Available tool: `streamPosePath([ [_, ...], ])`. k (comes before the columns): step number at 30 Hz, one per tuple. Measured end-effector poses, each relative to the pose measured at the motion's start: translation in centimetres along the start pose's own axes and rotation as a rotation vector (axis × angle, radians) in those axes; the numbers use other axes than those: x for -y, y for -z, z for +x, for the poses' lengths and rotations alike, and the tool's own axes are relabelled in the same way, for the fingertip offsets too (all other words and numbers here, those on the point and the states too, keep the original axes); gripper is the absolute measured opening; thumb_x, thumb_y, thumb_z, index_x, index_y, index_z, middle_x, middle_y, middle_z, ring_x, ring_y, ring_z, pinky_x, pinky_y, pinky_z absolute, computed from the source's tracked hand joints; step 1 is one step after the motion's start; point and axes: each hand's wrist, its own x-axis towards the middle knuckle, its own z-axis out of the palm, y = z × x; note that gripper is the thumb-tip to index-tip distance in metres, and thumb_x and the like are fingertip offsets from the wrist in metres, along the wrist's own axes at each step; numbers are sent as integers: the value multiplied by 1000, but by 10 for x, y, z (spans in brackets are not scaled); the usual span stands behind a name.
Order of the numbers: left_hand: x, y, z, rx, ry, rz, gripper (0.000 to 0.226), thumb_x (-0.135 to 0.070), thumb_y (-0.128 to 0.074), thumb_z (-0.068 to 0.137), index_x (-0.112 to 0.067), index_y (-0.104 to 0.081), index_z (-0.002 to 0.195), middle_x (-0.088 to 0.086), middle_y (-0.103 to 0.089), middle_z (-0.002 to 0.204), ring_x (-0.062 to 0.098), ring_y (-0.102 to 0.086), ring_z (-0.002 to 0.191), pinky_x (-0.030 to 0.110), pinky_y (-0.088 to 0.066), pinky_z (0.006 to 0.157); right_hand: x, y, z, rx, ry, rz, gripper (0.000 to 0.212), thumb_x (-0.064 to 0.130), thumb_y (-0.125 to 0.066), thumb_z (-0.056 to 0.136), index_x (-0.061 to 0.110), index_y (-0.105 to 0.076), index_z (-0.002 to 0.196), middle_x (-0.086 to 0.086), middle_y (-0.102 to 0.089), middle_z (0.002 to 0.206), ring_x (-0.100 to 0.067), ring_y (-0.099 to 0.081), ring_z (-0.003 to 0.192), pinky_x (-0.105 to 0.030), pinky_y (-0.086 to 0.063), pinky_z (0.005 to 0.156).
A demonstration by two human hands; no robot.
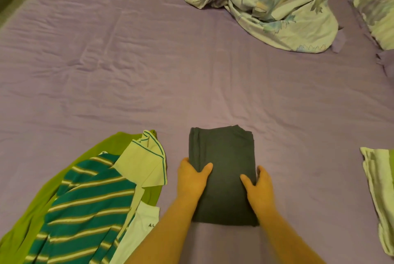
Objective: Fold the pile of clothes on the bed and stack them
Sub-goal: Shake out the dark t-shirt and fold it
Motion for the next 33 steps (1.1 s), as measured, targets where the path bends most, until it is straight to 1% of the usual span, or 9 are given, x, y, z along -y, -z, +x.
streamPosePath([
  [4, -9, -7, -23, 173, -29, -107, 52, -28, -63, 91, -7, -42, 133, 12, -54, 132, 29, -53, 118, 38, -45, 99, 4, 16, -11, 126, -118, 235, 38, 19, -62, 91, 6, -53, 125, -14, -60, 122, -27, -59, 96, -32, -47, 76],
  [8, -20, 2, -55, 174, -161, -98, 41, -27, -49, 99, -12, -44, 137, 7, -55, 132, 22, -53, 117, 30, -42, 99, 14, 53, -30, 203, 8, 323, 19, 14, -61, 91, 25, -58, 106, 5, -64, 100, -4, -61, 82, -13, -49, 57],
  [14, -38, 6, -112, 216, -258, -252, 30, -31, -51, 97, -24, -51, 127, -6, -62, 118, 9, -59, 103, 28, -48, 91, 15, 115, -72, 132, 188, 379, 29, 15, -61, 92, 42, -57, 102, 23, -63, 100, 10, -64, 82, -8, -50, 63],
  [17, -49, -13, -140, 276, -261, -341, 18, -34, -55, 94, -39, -56, 112, -21, -65, 103, -2, -64, 91, 15, -50, 73, 3, 150, -87, 95, 239, 420, 32, 12, -59, 92, 40, -56, 105, 26, -63, 101, 12, -63, 86, -7, -49, 67],
  [19, -58, -33, -157, 325, -247, -367, 19, -35, -57, 93, -41, -57, 111, -22, -67, 101, -1, -66, 87, 14, -51, 66, -7, 178, -93, 71, 255, 439, 33, 10, -59, 92, 39, -55, 108, 24, -62, 105, 12, -62, 89, -6, -48, 70],
  [25, -90, -133, -207, 508, -218, -373, 42, -24, -62, 91, -28, -50, 131, -8, -63, 118, 11, -63, 102, 23, -52, 75, -68, 289, -81, -19, 300, 447, 36, 5, -59, 91, 22, -54, 122, 9, -63, 114, 3, -59, 100, -6, -46, 77],
  [29, -108, -218, -236, 610, -181, -374, 44, -13, -59, 92, -27, -50, 133, -4, -63, 123, 17, -64, 106, 29, -54, 80, -118, 368, -55, -54, 308, 460, 36, 6, -59, 91, 33, -55, 116, 12, -61, 116, 4, -57, 102, -7, -47, 80],
  [32, -121, -279, -248, 644, -159, -357, 43, -10, -55, 94, -27, -48, 133, -5, -63, 121, 16, -64, 105, 28, -55, 79, -155, 418, -24, -67, 271, 461, 41, 11, -59, 92, 26, -53, 130, 7, -57, 127, -9, -55, 116, -20, -47, 93],
  [33, -126, -298, -248, 653, -159, -346, 43, -10, -54, 94, -27, -48, 133, -6, -63, 121, 15, -64, 105, 27, -55, 79, -165, 432, -14, -65, 264, 456, 44, 12, -59, 93, 22, -50, 135, 4, -56, 130, -12, -54, 118, -21, -48, 92],
])
